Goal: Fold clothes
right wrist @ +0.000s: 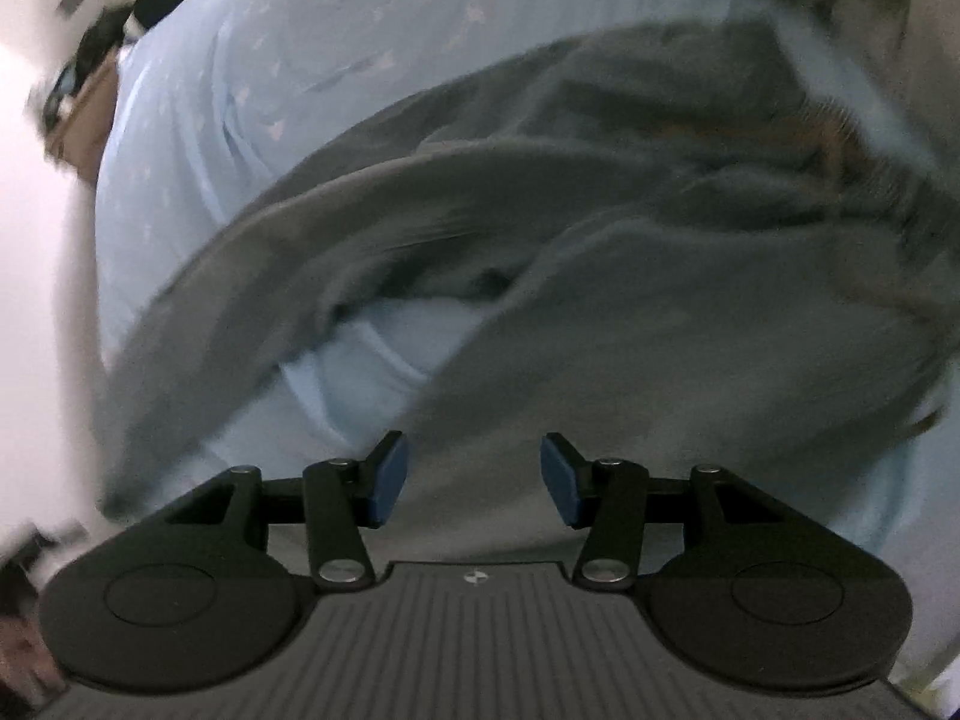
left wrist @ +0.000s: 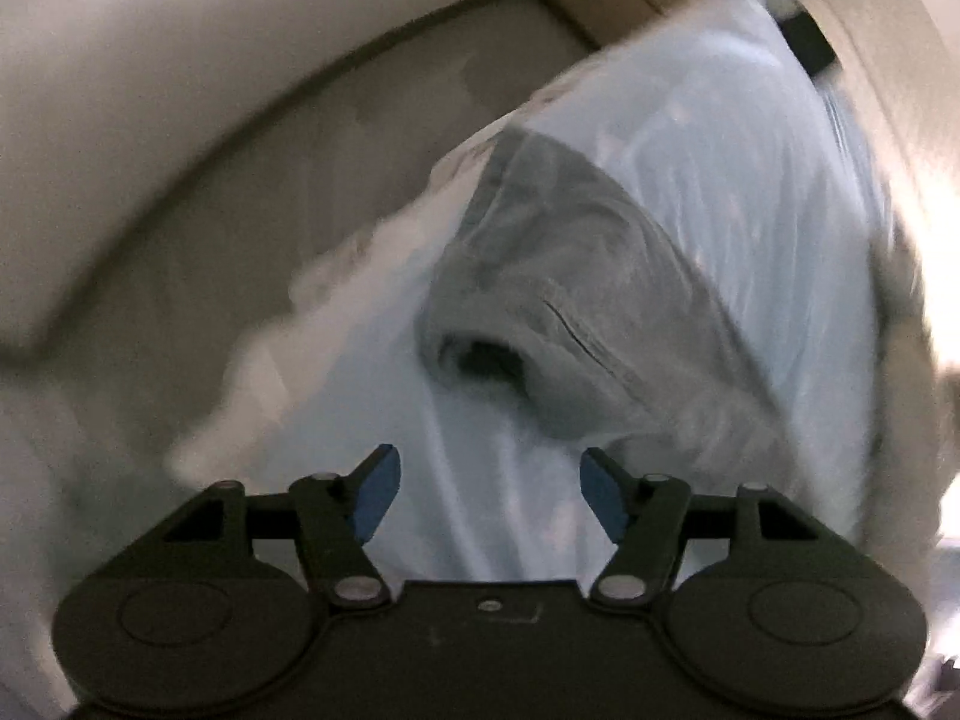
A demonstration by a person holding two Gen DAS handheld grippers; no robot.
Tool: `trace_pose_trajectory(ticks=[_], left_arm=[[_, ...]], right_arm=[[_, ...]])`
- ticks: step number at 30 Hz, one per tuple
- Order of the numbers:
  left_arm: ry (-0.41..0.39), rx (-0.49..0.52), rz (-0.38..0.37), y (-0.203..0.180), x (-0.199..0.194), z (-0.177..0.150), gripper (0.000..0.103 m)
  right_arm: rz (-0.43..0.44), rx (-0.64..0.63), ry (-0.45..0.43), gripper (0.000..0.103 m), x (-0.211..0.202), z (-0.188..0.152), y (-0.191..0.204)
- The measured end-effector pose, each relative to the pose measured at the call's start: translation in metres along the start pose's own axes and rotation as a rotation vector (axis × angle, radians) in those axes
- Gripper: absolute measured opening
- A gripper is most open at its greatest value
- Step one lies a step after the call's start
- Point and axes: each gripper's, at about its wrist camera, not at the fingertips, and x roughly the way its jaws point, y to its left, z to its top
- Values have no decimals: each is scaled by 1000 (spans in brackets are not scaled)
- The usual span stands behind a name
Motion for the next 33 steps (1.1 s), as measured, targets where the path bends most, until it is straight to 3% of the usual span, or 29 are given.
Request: trace_pose_trajectory(ticks=[4, 8, 13, 16, 19, 20, 23, 24, 25, 31, 33], left_arm=[[-2, -306, -131, 11, 20, -6, 65], [-26, -505, -194, 8, 45, -8, 66], [-105, -718, -252, 10, 70, -4, 66], [-147, -772, -248, 12, 79, 0, 63], [-153, -764, -200, 12, 84, 5, 52], [-150, -744, -175, 11, 83, 7, 42], [-154, -661, -110, 5, 79, 12, 21], [-172, -623, -99, 1, 75, 13, 11], [-191, -585, -89, -3, 70, 15, 7], [-295, -362, -161, -49, 20, 25, 5], [-313, -287, -152, -56, 6, 24, 5]], right_arm=[[85, 203, 33, 52, 34, 21, 9], [152, 320, 50, 52, 59, 42, 24], [168, 380, 69, 53, 101, 64, 39], [162, 394, 77, 53, 129, 72, 45], [156, 408, 100, 51, 155, 74, 48], [158, 412, 94, 49, 157, 75, 49], [168, 425, 69, 28, 162, 80, 50], [154, 402, 60, 11, 160, 82, 52], [138, 359, 53, 6, 156, 86, 56], [161, 270, 52, 4, 117, 86, 64], [184, 260, 59, 4, 100, 78, 60]])
